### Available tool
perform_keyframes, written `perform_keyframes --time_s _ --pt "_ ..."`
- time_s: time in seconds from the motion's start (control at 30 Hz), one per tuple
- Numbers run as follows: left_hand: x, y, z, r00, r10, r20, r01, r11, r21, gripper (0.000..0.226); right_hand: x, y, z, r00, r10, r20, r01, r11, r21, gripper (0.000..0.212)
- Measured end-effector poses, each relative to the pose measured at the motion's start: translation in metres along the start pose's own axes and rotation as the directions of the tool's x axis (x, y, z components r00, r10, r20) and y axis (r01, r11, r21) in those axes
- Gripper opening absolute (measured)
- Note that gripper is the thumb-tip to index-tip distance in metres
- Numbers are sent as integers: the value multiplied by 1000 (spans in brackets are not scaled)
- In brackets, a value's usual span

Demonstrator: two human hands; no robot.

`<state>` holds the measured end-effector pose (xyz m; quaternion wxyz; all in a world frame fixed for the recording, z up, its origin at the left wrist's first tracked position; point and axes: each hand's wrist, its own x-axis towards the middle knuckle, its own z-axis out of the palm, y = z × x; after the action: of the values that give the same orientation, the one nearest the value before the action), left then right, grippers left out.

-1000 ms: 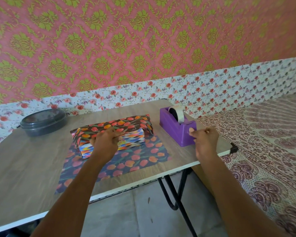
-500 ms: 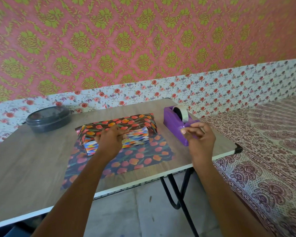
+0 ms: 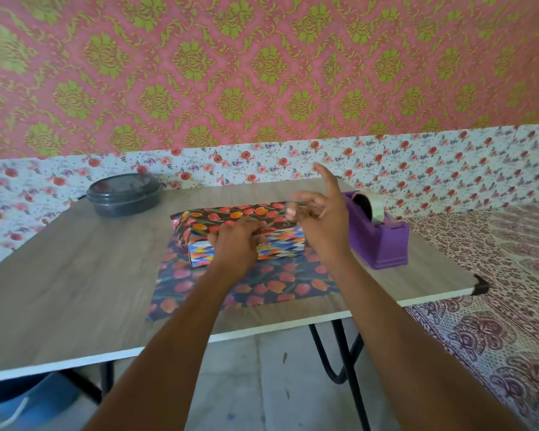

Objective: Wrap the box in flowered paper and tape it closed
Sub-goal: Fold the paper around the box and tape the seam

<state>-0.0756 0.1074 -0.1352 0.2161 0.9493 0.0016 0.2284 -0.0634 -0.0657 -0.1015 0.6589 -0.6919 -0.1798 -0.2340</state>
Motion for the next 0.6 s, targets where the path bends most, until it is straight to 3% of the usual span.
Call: perform_keyframes --time_s 0.1,0.27,0.43,0.6 --pt "-2 4 -1 1000 -7 -21 7 1000 -25 31 25 0 24 997 72 35 -70 996 -60 101" --pt "-2 0 -4 1000 11 -20 -11 1000 -15 29 42 11 54 966 253 54 -243 958 -149 95" --pt "-1 1 -11 999 27 23 -27 1000 4 21 37 24 55 959 282 26 -267 930 -253 89" --pt "-7 -18 -22 979 205 -1 -202 967 158 18 36 20 61 933 346 100 -300 900 -317 95"
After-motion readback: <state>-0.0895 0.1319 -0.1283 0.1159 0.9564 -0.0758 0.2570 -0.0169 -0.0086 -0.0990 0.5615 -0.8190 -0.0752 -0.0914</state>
